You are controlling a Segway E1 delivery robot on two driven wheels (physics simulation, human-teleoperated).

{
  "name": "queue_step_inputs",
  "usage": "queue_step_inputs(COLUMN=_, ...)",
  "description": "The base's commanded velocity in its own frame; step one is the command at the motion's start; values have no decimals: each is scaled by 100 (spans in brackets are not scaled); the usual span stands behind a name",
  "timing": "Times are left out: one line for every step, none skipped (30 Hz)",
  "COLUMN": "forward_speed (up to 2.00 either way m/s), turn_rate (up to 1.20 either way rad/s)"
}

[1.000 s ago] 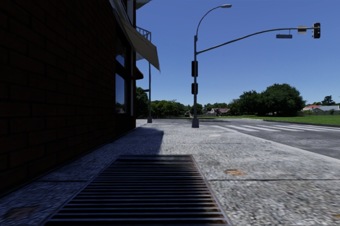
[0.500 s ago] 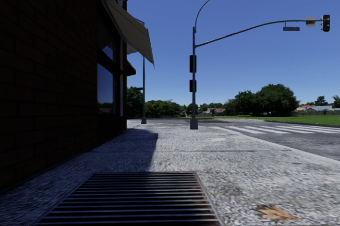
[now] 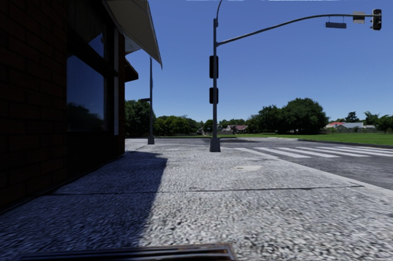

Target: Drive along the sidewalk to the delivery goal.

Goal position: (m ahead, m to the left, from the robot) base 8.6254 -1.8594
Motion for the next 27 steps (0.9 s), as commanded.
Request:
queue_step_inputs(forward_speed=200, turn_rate=-31)
queue_step_inputs(forward_speed=200, turn_rate=-31)
queue_step_inputs(forward_speed=200, turn_rate=-31)
queue_step_inputs(forward_speed=200, turn_rate=-31)
queue_step_inputs(forward_speed=200, turn_rate=-31)
queue_step_inputs(forward_speed=200, turn_rate=-31)
queue_step_inputs(forward_speed=200, turn_rate=-31)
queue_step_inputs(forward_speed=200, turn_rate=-31)
queue_step_inputs(forward_speed=200, turn_rate=-31)
queue_step_inputs(forward_speed=200, turn_rate=-31)
queue_step_inputs(forward_speed=200, turn_rate=-31)
queue_step_inputs(forward_speed=200, turn_rate=-31)
queue_step_inputs(forward_speed=200, turn_rate=-31)
queue_step_inputs(forward_speed=200, turn_rate=-31)
queue_step_inputs(forward_speed=200, turn_rate=-31)
queue_step_inputs(forward_speed=200, turn_rate=-31)
queue_step_inputs(forward_speed=200, turn_rate=-31)
queue_step_inputs(forward_speed=200, turn_rate=-31)
queue_step_inputs(forward_speed=200, turn_rate=-31)
queue_step_inputs(forward_speed=200, turn_rate=-31)
queue_step_inputs(forward_speed=200, turn_rate=-32)
queue_step_inputs(forward_speed=200, turn_rate=-32)
queue_step_inputs(forward_speed=200, turn_rate=-32)
queue_step_inputs(forward_speed=200, turn_rate=-32)
queue_step_inputs(forward_speed=200, turn_rate=-32)
queue_step_inputs(forward_speed=200, turn_rate=-32)
queue_step_inputs(forward_speed=200, turn_rate=-32)
